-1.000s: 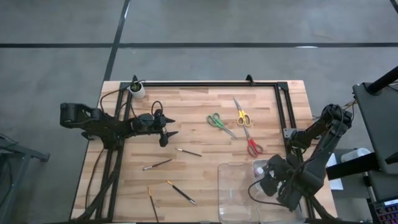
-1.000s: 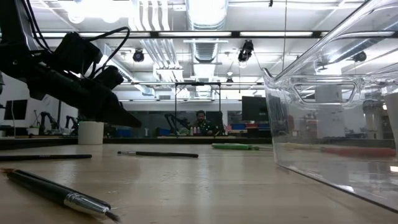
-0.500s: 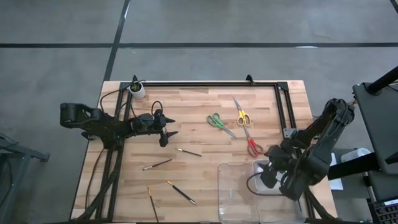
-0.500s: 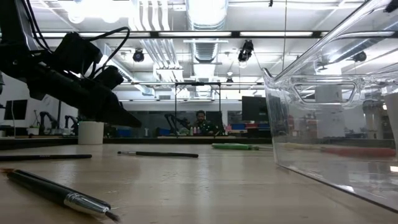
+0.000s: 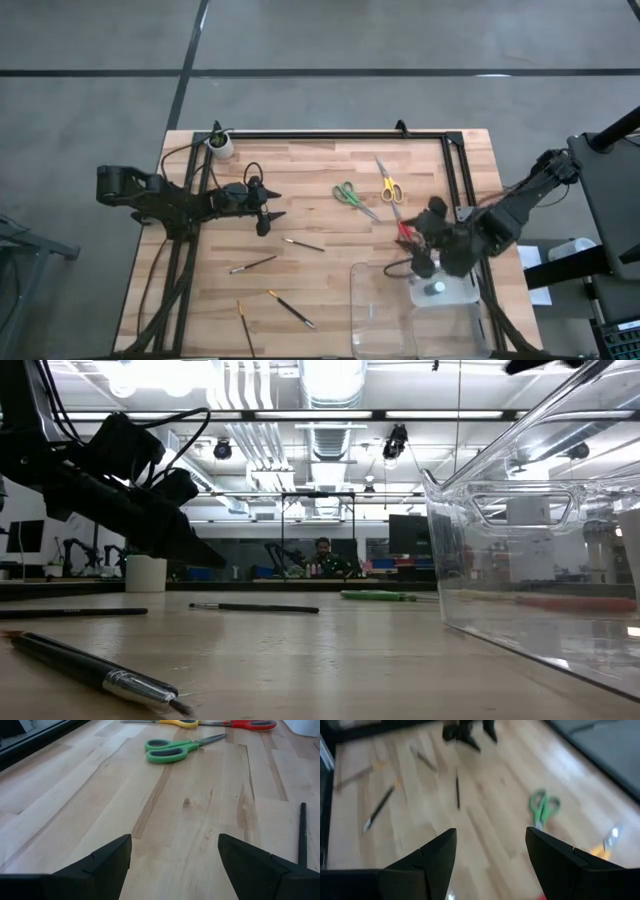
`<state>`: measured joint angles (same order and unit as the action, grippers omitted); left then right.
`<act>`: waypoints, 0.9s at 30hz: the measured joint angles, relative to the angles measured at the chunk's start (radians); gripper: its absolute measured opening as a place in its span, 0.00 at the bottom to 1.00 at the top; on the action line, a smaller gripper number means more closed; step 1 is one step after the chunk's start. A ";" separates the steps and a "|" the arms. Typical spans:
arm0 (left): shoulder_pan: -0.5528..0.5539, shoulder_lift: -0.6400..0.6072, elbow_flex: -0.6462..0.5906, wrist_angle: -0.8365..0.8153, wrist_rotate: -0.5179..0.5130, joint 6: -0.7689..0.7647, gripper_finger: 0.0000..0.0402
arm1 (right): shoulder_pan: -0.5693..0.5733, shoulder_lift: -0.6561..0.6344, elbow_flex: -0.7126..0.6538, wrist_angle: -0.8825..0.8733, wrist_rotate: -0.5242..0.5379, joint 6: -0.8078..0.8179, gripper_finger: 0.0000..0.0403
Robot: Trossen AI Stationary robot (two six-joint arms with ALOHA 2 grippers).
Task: Pick & Place Paint Supplies
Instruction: Put the top silver paintbrush into the right transparent bin
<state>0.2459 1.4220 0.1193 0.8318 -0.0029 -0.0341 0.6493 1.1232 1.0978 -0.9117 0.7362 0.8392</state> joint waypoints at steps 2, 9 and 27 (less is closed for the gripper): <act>0.000 0.000 0.000 0.000 0.000 -0.001 0.76 | -0.053 -0.058 -0.052 0.107 -0.001 -0.099 0.58; 0.000 0.000 0.000 -0.015 0.000 -0.024 0.76 | -0.231 -0.232 -0.252 0.473 -0.127 -0.376 0.58; 0.000 0.000 0.000 -0.087 0.004 -0.155 0.76 | -0.523 -0.365 -0.435 0.709 -0.200 -0.634 0.58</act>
<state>0.2459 1.4220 0.1196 0.7451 0.0011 -0.1896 0.1262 0.7587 0.6629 -0.2025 0.5363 0.2048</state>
